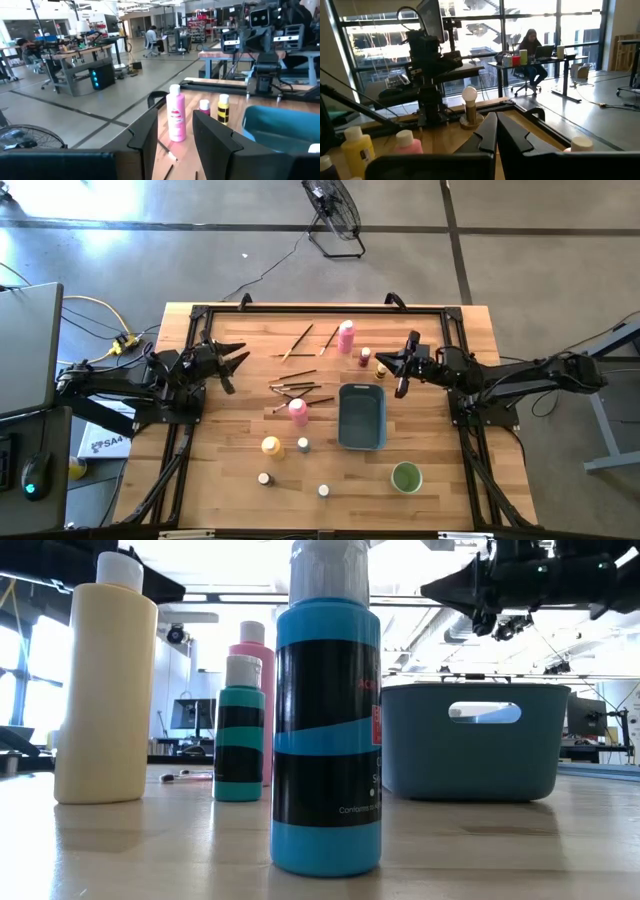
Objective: Pick & Place Paint Supplies
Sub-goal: Put the large pink paint bottle into the blue bin
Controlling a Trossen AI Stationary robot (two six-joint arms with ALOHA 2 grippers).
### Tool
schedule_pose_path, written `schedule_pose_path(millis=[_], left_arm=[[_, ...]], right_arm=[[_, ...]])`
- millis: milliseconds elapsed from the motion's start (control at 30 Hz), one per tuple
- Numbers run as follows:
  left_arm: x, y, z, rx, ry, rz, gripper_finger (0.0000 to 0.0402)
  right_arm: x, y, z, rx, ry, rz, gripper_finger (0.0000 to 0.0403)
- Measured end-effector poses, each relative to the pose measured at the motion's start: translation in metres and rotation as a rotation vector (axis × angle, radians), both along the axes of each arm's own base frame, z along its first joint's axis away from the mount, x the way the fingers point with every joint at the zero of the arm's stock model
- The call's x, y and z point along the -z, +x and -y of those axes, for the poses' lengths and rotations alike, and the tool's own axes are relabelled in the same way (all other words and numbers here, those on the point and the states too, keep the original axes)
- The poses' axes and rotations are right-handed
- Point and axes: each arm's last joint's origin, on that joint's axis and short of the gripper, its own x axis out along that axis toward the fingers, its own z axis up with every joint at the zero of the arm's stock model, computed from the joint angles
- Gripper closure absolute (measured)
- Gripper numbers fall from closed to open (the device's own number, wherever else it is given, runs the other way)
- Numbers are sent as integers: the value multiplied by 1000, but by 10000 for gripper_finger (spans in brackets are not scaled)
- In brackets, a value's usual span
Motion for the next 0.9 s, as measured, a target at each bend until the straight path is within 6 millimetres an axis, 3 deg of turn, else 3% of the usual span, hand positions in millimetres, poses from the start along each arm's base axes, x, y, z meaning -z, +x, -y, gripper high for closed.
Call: schedule_pose_path(millis=[167, 367, 533, 900], left_arm=[[0, 0, 0, 0, 0, -1, 281], [1, 1, 0, 0, 0, -12, 281], [5, 1, 0, 0, -1, -56, 281], [8, 1, 0, -12, -6, -82, 281]], right_arm=[[-5, 11, 3, 4, 23, -35, 401], [-18, 31, 7, 17, 8, -210, 401], [-22, 38, 22, 91, 3, -268, 401], [1, 42, 60, 17, 180, -338, 401]])
